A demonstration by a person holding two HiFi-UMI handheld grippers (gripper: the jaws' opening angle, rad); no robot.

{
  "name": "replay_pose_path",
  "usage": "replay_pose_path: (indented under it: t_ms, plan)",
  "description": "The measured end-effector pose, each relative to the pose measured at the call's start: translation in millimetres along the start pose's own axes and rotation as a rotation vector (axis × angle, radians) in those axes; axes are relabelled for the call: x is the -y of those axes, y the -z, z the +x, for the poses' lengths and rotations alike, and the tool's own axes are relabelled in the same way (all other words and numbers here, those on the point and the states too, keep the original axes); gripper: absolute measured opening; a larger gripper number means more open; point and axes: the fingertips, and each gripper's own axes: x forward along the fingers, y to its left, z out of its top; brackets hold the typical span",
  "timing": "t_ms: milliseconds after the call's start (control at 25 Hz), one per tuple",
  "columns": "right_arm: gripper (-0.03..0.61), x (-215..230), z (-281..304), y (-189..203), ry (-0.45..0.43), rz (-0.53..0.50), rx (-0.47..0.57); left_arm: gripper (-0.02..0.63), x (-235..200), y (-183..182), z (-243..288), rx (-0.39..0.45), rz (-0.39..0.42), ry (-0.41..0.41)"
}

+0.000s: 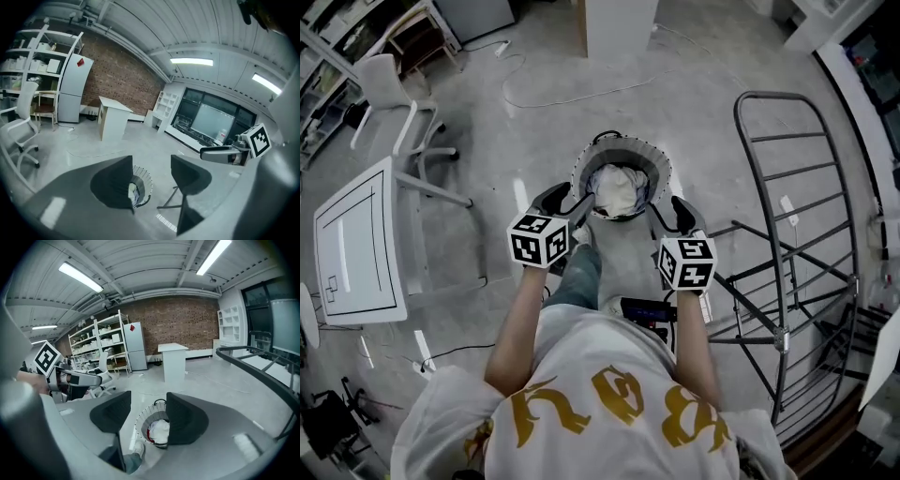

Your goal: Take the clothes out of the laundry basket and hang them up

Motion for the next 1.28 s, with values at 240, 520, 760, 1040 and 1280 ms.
replay_pose_path:
  t_ms: [240,520,760,1040,1280]
  plan:
    - [0.273,29,90,1,0.045,0.018,-0.126,0.209,-70,3,88,-0.179,-0.027,-0.003]
    - [0.284,42,176,8,0.071,0.044,-0.265,0.210,-125,15,160,-0.327,-0.023,0.063]
    - [0.299,61,207,25,0.109,0.045,-0.352,0.210,-145,40,198,-0.424,-0.030,0.099]
    - [0.304,79,238,49,0.075,0.007,-0.426,0.219,-148,74,230,-0.520,-0.029,0.108]
    - [0.314,93,263,71,-0.014,-0.014,-0.471,0.222,-145,97,253,-0.520,-0.038,0.030]
